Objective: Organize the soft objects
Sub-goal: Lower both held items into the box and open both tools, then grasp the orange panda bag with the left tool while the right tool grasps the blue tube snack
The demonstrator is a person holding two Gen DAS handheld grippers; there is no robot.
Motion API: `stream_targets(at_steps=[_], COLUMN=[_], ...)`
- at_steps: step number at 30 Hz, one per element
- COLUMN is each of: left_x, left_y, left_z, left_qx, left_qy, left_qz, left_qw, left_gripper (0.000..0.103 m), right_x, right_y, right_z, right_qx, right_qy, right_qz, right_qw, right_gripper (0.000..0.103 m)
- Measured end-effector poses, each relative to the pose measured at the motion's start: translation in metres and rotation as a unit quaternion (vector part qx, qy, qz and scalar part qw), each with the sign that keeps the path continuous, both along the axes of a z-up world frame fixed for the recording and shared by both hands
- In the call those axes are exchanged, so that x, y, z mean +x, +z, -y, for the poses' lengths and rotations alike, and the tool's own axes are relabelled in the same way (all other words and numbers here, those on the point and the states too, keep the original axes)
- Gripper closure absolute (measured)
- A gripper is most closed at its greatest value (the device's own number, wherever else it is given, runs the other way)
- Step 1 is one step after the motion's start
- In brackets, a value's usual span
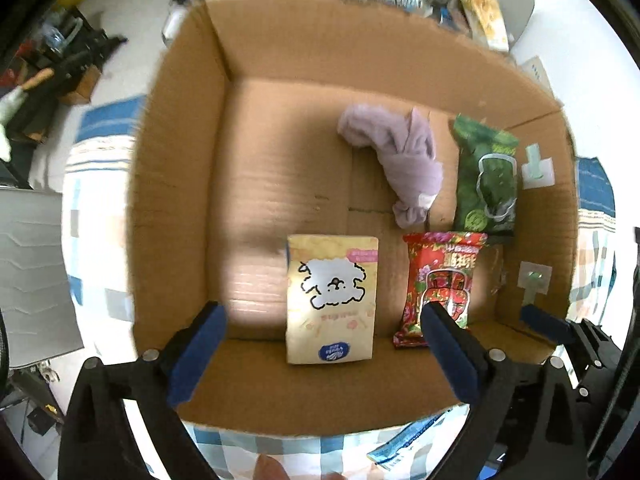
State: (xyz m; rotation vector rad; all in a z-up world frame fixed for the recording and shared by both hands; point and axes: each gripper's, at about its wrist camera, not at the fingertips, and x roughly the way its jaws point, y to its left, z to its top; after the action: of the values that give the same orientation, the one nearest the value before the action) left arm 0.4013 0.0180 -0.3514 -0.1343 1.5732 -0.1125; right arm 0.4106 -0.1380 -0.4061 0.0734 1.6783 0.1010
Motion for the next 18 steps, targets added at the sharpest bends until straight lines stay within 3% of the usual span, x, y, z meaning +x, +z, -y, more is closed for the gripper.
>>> stream_targets(at_steps=[7, 13, 18], left_x=[-0.029, -0.057, -0.081], left_y=[0.049, 0.076, 0.103], left_z=[-0.005, -0.011, -0.010], left_qx=[0.038, 0.040, 0.057], left_qy=[-0.014, -0.002, -0.002], left_qz=[0.090, 0.130, 0.170], left_qw=[0.9951, 0.9907, 0.9838], left_gripper=[0.003, 0.003, 0.003], right_x=[-0.030, -0.057, -0.079], right_y=[0.038, 0.082, 0.102], right_z=[0.012, 0.014, 0.019], right_qx=[-0.021, -0.046, -0.048], right_qy=[-0.025, -0.038, -0.044], right_qz=[0.042, 0.093, 0.124], right_qw=[0.999, 0.994, 0.990], right_gripper=[0.000, 0.000, 0.000])
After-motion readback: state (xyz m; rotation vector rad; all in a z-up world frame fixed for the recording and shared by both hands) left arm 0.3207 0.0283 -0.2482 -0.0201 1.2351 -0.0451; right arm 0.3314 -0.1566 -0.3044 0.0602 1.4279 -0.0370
